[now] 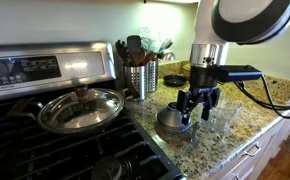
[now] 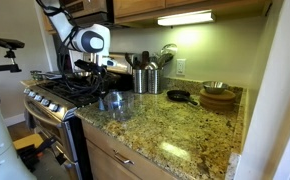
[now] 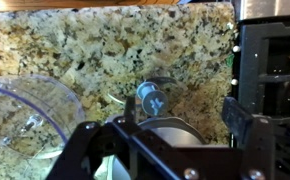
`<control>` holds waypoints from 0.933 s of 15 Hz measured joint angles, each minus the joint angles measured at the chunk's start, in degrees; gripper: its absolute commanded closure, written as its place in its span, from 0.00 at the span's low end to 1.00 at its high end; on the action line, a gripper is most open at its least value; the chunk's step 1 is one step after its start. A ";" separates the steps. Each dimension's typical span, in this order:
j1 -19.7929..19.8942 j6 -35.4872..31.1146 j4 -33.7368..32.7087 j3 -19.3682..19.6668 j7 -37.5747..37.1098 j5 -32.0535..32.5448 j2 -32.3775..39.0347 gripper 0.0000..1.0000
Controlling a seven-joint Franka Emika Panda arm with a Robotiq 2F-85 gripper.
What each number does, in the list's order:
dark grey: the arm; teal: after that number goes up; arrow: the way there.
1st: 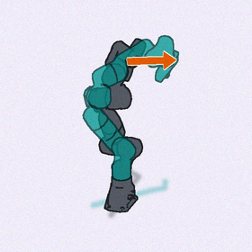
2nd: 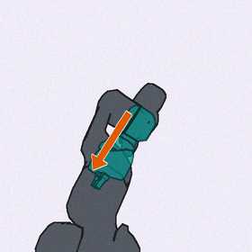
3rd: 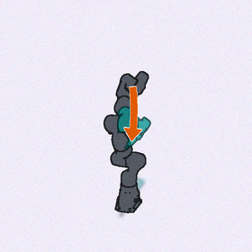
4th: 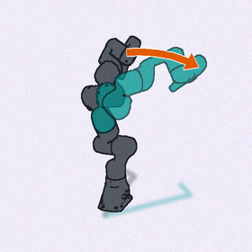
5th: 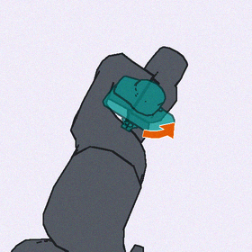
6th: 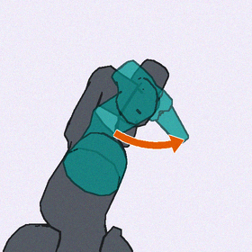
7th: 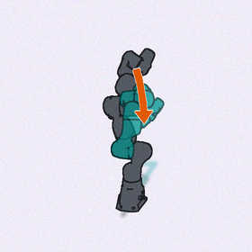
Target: Assemble the food processor
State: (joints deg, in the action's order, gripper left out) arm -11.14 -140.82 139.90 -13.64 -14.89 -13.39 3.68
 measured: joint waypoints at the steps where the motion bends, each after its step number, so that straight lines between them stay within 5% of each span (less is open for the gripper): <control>1: 0.00 -0.56 0.00 0.08 -0.44 0.46 0.48 0.08; 4: 0.00 -2.39 0.04 0.34 -2.53 2.25 1.96 0.21; 10: -0.05 -4.95 0.06 0.97 -6.20 5.23 4.74 0.31; 11: -0.09 -5.06 0.06 1.07 -6.54 5.54 4.97 0.49; 14: -0.13 -5.18 0.06 1.30 -6.76 5.93 5.31 0.69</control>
State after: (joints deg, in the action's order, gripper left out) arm -11.27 -146.00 139.96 -12.35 -21.65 -7.46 8.99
